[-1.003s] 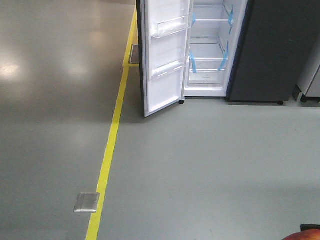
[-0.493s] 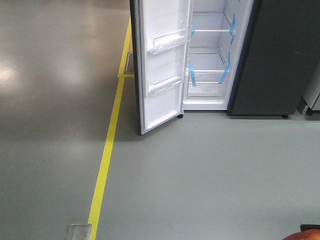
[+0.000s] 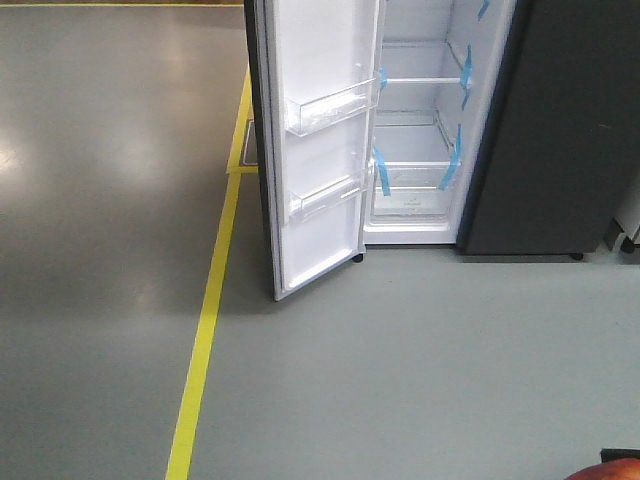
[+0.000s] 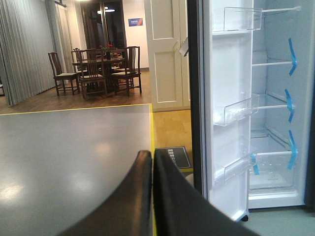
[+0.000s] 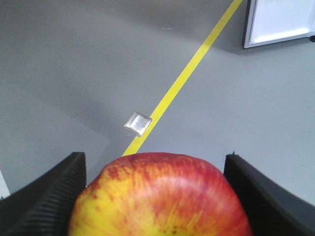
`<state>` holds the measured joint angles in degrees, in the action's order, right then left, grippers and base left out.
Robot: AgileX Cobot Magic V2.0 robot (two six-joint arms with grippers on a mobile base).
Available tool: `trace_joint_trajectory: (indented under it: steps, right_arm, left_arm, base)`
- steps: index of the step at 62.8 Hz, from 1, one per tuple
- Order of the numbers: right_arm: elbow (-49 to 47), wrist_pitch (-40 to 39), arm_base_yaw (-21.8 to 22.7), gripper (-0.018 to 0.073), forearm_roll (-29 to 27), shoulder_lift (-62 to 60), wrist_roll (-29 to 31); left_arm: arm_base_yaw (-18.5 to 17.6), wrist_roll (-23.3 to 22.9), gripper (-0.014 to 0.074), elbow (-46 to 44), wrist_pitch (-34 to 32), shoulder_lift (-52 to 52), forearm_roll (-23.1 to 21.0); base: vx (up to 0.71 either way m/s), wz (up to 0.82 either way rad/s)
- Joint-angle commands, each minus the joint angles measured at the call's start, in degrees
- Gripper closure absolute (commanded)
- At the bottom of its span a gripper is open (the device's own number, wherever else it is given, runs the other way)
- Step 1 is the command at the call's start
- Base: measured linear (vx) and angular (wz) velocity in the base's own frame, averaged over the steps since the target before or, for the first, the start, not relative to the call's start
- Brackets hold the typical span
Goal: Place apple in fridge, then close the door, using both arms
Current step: 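Approach the fridge door bins, keeping the apple in the right gripper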
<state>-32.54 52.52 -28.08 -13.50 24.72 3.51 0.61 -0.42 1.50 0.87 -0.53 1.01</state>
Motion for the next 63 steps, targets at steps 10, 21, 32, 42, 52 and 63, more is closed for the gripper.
trace_joint_trajectory:
  steps: [10,21,32,42,52,63]
  right_arm:
    - [-1.6,-3.7,0.0,0.0211,-0.8,0.4,0.2]
    - [-1.6,-3.7,0.0,0.0211,-0.8,0.4,0.2]
    - [-1.6,-3.7,0.0,0.0211,-0.8,0.4,0.2]
    - [-1.6,-3.7,0.0,0.0211,-0.8,0.4,0.2]
    - [-1.6,-3.6,0.0,0.0211,-0.8,0.4,0.2]
    - [-1.6,-3.6,0.0,0.0211,-0.8,0.4,0.2]
  left_arm:
    - [0.0,-0.6,0.0603,1.2,-3.9,1.2,-0.1]
    - [0.0,-0.6,0.0603,1.2,-3.9,1.2,-0.1]
    - [0.0,-0.6,0.0603,1.2,-3.9,1.2,-0.1]
    - [0.0,-0.6,0.0603,1.2,-3.9,1.2,-0.1]
    - [0.0,-0.6,0.0603,1.2,-3.9,1.2,-0.1]
    - [0.0,-0.6,0.0603,1.2,-3.9,1.2,-0.1]
  base:
    - [0.25,-0.01]
    - [0.22,-0.01]
    - [0.2,-0.01]
    - [0.19,-0.02]
    - [0.18,-0.03]
    - [0.18,-0.02]
